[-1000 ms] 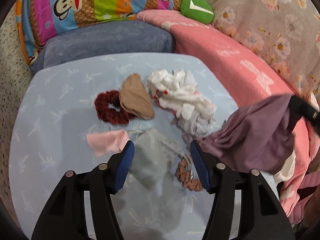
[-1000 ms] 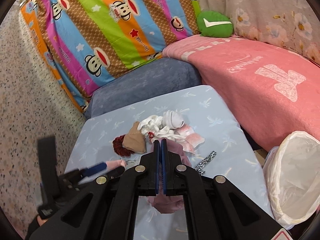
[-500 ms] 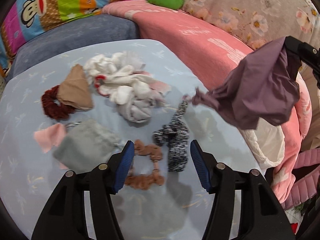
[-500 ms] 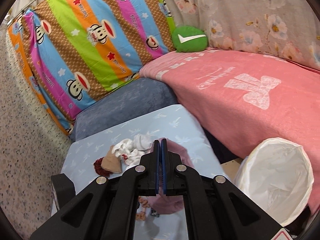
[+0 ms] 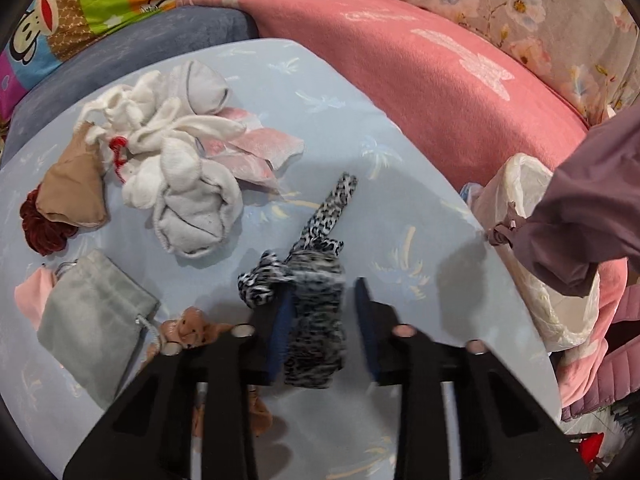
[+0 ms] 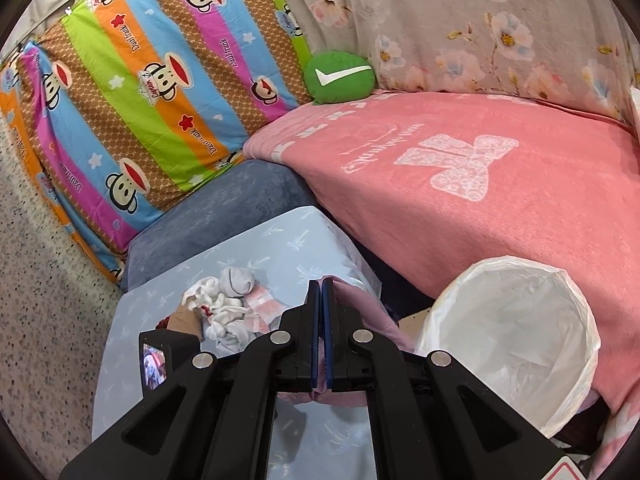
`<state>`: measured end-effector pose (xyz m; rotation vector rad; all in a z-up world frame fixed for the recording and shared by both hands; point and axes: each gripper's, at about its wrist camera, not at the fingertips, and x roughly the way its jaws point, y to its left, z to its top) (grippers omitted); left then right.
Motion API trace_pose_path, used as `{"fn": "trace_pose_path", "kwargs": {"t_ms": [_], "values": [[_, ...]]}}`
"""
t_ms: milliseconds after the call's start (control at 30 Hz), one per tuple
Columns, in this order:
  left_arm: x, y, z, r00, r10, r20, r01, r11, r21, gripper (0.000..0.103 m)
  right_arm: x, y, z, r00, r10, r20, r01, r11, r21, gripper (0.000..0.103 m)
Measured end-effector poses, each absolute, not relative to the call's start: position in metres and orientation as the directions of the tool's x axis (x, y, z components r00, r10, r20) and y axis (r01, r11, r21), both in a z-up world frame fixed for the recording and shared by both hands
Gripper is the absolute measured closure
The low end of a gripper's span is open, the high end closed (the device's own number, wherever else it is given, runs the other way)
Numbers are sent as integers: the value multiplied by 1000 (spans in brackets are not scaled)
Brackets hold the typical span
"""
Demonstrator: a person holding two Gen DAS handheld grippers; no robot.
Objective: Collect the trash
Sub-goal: 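Grasp the leopard-print scrunchie with the left tool while the right tool lifts the purple cloth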
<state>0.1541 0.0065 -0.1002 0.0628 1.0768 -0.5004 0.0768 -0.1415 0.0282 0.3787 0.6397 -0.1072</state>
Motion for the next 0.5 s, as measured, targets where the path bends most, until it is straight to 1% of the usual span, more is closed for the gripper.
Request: {"fn": "trace_pose_path", "kwargs": {"t_ms": [33,133,500], "values": [[154,5,-101,367,-362,-857,421,886,-194,94,75,-144,27,799,15,-601,217,925,312,100],[150,0,-96,368,-372,-852,430,881,-199,99,72,-152,26,800,7,-600,229,921,316,100],[132,-42,-46,406,-464,-787,526,823,-214,100,55,-185,28,812,-51,-582,291,899,328,100]]}}
